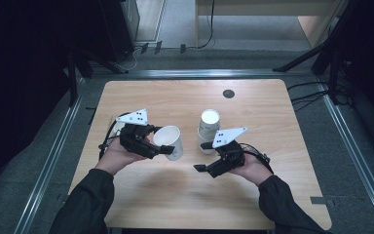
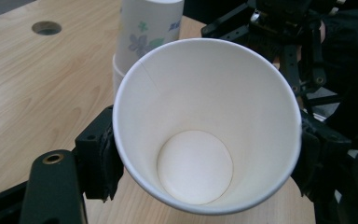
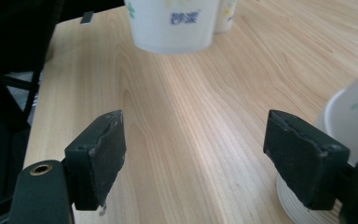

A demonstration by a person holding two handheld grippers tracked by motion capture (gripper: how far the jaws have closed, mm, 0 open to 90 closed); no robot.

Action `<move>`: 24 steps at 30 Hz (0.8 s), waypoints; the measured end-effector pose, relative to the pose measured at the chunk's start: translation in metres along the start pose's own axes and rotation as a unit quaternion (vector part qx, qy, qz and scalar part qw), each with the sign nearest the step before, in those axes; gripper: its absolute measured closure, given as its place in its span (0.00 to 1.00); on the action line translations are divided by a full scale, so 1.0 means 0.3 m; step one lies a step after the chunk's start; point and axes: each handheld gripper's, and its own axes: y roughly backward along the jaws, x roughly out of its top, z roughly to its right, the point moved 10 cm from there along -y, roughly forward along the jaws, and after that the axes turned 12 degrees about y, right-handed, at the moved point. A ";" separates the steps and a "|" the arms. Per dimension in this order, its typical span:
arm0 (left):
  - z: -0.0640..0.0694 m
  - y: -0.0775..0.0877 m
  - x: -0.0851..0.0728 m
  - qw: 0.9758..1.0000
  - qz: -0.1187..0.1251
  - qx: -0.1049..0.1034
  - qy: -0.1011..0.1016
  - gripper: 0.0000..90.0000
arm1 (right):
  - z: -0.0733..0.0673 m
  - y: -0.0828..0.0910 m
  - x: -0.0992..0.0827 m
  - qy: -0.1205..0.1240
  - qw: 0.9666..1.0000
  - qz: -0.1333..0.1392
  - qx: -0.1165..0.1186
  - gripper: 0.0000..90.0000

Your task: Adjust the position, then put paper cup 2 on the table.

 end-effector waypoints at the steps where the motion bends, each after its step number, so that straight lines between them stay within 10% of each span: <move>1: -0.006 0.006 -0.007 1.000 -0.003 0.006 -0.003 0.26 | 0.005 0.000 -0.004 -0.002 1.000 -0.002 -0.005 0.24; 24: -0.129 0.145 -0.157 0.996 -0.035 0.088 -0.001 0.26 | 0.052 0.052 -0.084 -0.004 0.997 -0.043 -0.067 0.23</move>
